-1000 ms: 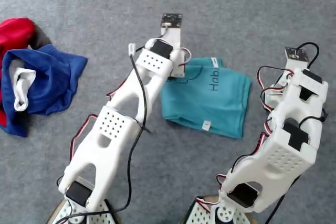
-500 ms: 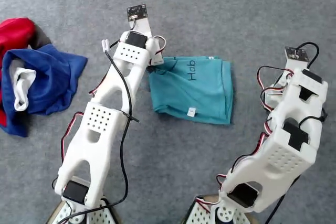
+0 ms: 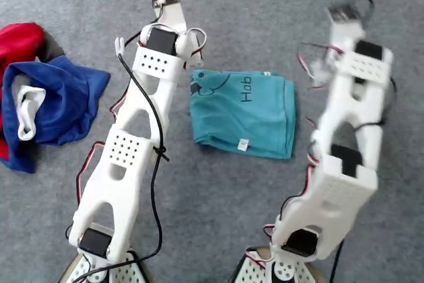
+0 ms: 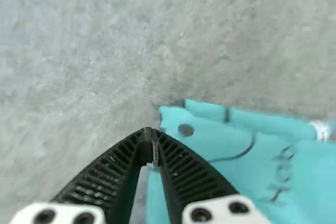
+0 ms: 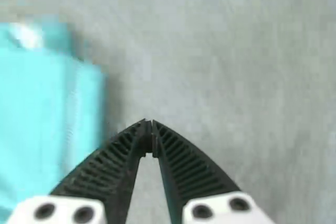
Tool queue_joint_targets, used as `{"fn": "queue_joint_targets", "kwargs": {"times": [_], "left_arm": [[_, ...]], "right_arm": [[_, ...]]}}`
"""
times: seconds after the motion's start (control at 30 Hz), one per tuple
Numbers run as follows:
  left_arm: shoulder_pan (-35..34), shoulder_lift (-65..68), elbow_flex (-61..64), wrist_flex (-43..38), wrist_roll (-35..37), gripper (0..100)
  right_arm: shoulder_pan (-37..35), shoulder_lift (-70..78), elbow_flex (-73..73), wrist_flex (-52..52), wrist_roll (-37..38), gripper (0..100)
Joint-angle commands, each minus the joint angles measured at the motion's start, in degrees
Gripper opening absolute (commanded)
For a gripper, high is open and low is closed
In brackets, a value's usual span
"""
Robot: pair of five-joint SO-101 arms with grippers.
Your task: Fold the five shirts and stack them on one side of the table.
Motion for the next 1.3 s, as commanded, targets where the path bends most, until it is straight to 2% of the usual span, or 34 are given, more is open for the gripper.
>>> {"fn": "queue_joint_targets", "kwargs": {"times": [0.0,0.37,0.6,0.77,0.97,1.2,1.27], "left_arm": [[0.04,-2.46,-1.98,3.69,-3.6,3],[-0.57,-1.41,-0.66,3.6,-6.15,3],[1.19,-0.18,-0.75,3.43,-7.82,3],[1.98,3.96,-1.36,2.02,-7.65,3],[3.56,4.84,-1.27,-3.78,-7.82,3],[4.18,5.45,-0.48,-9.67,-7.65,3],[4.18,6.68,2.59,-11.08,-7.65,7]], "right_arm": [[-4.92,7.08,-12.09,3.25,0.44,1.5],[-6.59,41.1,-49.27,5.19,-2.2,1.5],[-8.53,46.11,-73.71,20.48,-1.76,1.5],[-6.42,40.22,-73.1,27.16,-1.76,1.5],[-1.14,29.23,-66.59,28.4,-1.85,1.5],[0.62,7.78,-27.47,28.04,0.88,1.5],[0.53,2.51,-16.31,26.55,2.29,1.5]]}}
